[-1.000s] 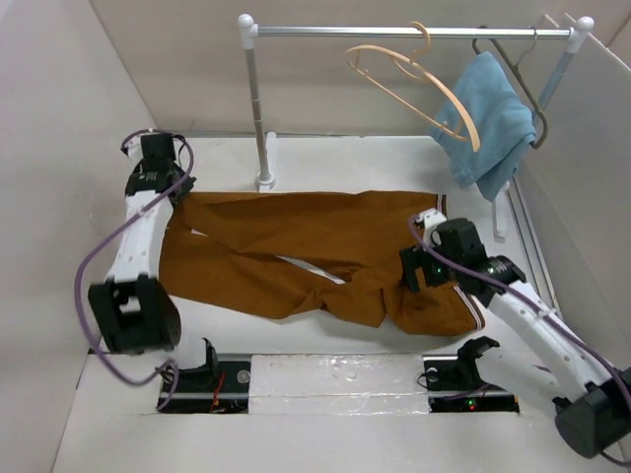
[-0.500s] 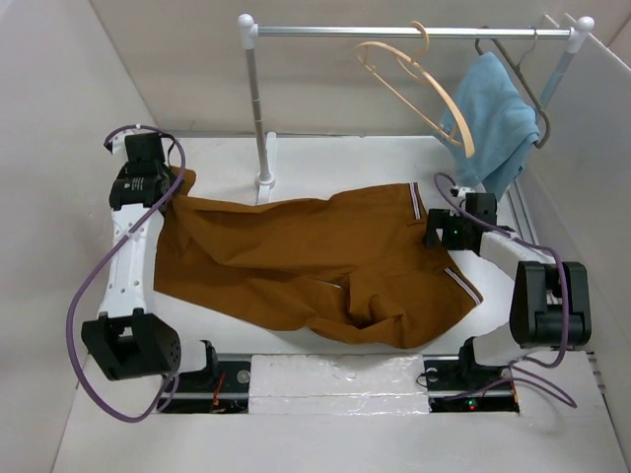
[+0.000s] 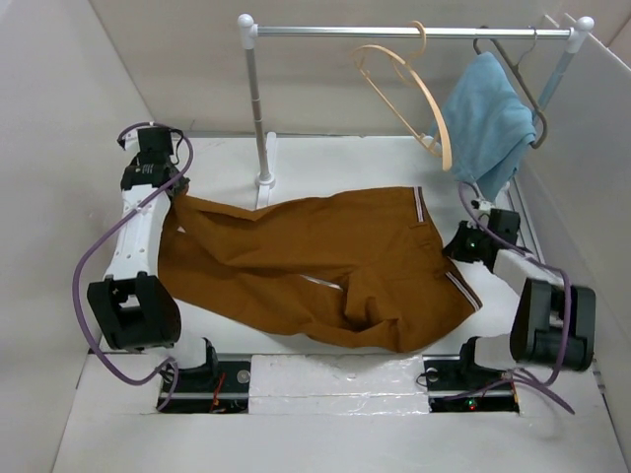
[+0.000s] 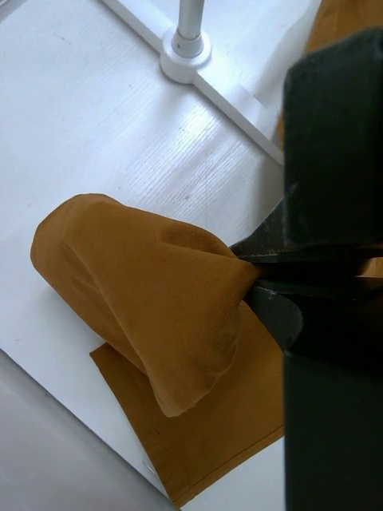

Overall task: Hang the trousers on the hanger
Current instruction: Fold the trousers

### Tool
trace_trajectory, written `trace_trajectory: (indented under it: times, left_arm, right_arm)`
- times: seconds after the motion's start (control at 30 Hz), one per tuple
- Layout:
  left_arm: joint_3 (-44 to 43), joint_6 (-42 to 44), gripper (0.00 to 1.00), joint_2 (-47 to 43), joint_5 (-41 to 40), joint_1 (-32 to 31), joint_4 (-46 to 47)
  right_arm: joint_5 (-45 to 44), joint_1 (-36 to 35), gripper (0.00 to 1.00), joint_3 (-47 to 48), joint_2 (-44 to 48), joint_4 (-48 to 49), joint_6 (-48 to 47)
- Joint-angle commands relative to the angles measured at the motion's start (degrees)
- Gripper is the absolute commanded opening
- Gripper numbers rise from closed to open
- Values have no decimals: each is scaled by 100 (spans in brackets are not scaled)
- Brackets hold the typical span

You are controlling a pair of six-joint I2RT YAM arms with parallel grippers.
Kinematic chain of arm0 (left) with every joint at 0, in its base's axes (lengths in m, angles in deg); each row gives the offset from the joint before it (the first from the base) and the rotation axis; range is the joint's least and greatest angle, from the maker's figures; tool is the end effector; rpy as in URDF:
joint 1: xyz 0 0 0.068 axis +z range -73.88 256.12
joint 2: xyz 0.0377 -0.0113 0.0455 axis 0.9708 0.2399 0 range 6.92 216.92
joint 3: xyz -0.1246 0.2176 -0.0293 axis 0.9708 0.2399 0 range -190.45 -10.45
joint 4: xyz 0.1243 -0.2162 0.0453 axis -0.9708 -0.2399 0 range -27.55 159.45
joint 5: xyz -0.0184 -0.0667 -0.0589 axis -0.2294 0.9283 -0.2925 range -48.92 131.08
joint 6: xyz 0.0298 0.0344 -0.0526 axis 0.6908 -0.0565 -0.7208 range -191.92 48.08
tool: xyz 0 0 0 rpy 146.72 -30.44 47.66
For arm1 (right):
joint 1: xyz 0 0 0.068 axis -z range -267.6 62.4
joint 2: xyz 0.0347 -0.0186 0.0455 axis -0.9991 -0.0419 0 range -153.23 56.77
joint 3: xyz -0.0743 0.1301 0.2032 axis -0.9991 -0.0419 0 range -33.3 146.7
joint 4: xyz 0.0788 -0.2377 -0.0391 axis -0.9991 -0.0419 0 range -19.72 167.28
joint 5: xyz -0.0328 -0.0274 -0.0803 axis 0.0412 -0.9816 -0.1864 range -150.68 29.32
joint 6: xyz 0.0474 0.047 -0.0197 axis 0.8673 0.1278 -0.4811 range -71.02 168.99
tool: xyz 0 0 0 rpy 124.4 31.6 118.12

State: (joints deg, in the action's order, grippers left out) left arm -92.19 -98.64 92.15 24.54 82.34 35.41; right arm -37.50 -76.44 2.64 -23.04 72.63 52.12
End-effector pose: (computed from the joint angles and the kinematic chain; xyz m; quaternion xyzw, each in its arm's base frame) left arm 0.3373 0.0531 0.3229 -0.3126 0.8333 0.0492 0.4533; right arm 0.2718 -0.0310 0.1376 0.0434 0.9179 0.1631 0.3592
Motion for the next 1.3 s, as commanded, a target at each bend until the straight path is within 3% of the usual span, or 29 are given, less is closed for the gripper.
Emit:
trace_trajectory:
  times: [0.0, 0.1, 0.23, 0.27, 0.3, 0.33, 0.37, 0.43, 0.47, 0.6, 0.7, 0.73, 0.8, 0.83, 0.9, 0.97, 1.0, 1.03, 1.07, 1.1, 1.13, 1.17, 1.23, 1.27]
  left_arm:
    - [-326, 193, 0, 72, -227, 29, 205]
    - [-562, 395, 0, 537, -113, -94, 153]
    - [-2098, 694, 1, 1976, -596, -726, -374]
    - [-2432, 703, 13, 2606, -692, -980, -479]
    - [-2740, 755, 25, 2874, -719, -1113, -663]
    - [-3352, 747, 38, 3137, -754, -1218, -804]
    - [-3584, 739, 68, 3505, -850, -1385, -928]
    - [-3980, 800, 87, 3684, -782, -1448, -937]
    - [-4025, 791, 99, 3685, -764, -1518, -929]
    - [-3640, 660, 99, 3150, -929, -1518, -490]
    - [-2430, 178, 99, 1957, -1256, -1308, 280]
    - [-1565, -7, 98, 1545, -1125, -1038, 536]
    - [-577, -377, 88, 340, -835, -729, 1360]
    - [333, -517, 80, -47, -712, -562, 1574]
    - [981, -885, 49, -874, -404, -113, 1717]
    - [1702, -1229, 12, -1375, -281, 272, 1542]
    - [1931, -1396, 11, -1482, -115, 431, 1515]
    - [2429, -1667, 12, -1587, 113, 589, 1593]
    - [2643, -1800, 22, -1710, 585, 748, 1637]
    - [2793, -1950, 34, -1703, 825, 1054, 1725]
    - [3056, -2203, 47, -1685, 1297, 1187, 1795]
    - [3189, -2345, 69, -1659, 1493, 1302, 1857]
    - [3461, -2888, 82, -1641, 1940, 1540, 2137]
    - [3584, -3057, 89, -1667, 2004, 1540, 2295]
  right_arm:
    - [-312, 658, 0, -105, 1193, -694, -23]
    - [-717, 1097, 0, -9, 1845, -993, -102]
    - [-1412, 1397, 0, 308, 1864, -1346, -217]
    - [-1430, 1398, 0, 308, 1838, -1285, -234]
    - [-1326, 1398, 8, 308, 1724, -1111, -243]
    - [-1012, 1398, 41, 412, 1610, -1109, -426]
    - [-1026, 1285, 54, 535, 1513, -1431, -637]
    - [-1069, 1022, 71, 755, 1538, -1600, -814]
    - [-1035, 968, 73, 756, 1634, -1636, -936]
    - [-710, 249, 73, 677, 2285, -1750, -1078]
    - [-815, -657, 39, 599, 2627, -2031, -1201]
    - [-841, -868, 12, 528, 2733, -2023, -1201]
    - [-894, -1402, 0, 353, 2988, -2014, -1175]
    - [-955, -1562, 0, 326, 3041, -2014, -1184]
    - [-982, -1966, 0, 264, 3094, -1979, -1245]
    - [-930, -2204, 0, 255, 3077, -1927, -1385]
    - [-929, -2319, 0, 255, 3033, -1891, -1421]
    - [-947, -2537, 0, 264, 2998, -1900, -1430]
    - [-982, -2635, 3, 264, 2989, -1926, -1473]
    - [-999, -2723, 12, 264, 2963, -1917, -1500]
    - [-1008, -2898, 34, 238, 2945, -1874, -1509]
    - [-1008, -2978, 43, 203, 2936, -1813, -1518]
    - [-825, -3093, 61, 185, 2858, -1715, -1570]
    - [-763, -3224, 64, 202, 2805, -1715, -1666]
